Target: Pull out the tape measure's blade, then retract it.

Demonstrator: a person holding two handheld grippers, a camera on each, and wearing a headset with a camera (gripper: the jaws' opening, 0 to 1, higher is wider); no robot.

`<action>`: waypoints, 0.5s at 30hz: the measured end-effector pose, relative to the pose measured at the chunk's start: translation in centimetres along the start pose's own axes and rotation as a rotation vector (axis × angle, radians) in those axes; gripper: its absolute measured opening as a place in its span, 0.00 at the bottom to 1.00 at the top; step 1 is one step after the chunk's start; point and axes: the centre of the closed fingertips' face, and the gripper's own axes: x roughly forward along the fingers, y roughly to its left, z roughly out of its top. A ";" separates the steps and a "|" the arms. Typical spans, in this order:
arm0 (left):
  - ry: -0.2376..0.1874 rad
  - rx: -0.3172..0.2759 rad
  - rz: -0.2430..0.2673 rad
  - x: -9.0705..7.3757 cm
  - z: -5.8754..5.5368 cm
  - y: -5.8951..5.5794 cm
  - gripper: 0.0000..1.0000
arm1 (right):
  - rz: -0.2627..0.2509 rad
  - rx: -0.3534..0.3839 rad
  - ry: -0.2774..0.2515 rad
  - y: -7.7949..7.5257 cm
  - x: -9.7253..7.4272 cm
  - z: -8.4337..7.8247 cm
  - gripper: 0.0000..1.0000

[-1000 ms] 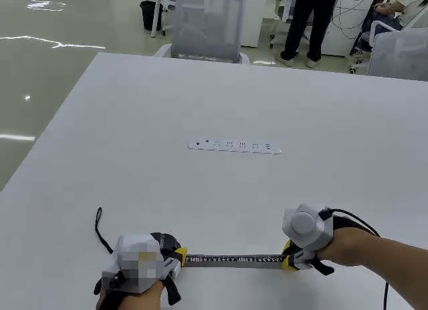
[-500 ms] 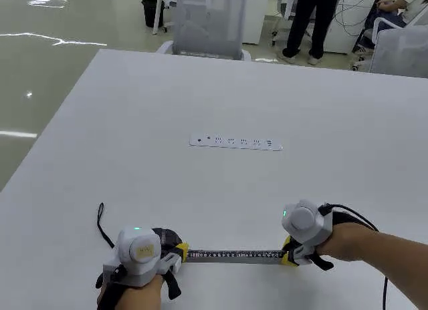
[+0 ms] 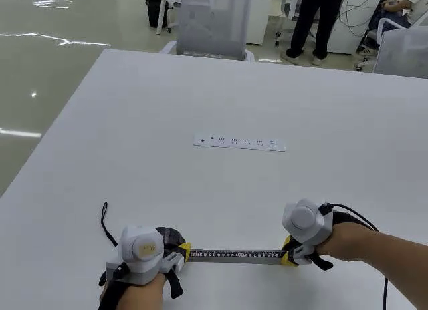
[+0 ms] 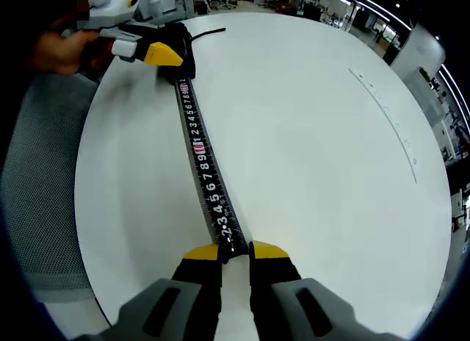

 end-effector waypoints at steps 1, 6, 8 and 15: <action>0.001 0.000 -0.001 0.0 0.0 0.0 0.59 | 0.001 0.001 -0.002 0.0 0.0 0.0 0.12; 0.002 0.001 -0.004 0.0 0.0 0.0 0.59 | 0.000 0.000 0.004 0.0 0.1 0.0 0.12; 0.002 0.001 -0.004 0.0 0.0 0.0 0.59 | 0.000 -0.001 0.003 0.1 0.1 0.2 0.12; 0.006 0.001 -0.009 0.0 -0.1 -0.1 0.59 | 0.006 -0.012 -0.011 0.3 0.4 1.2 0.12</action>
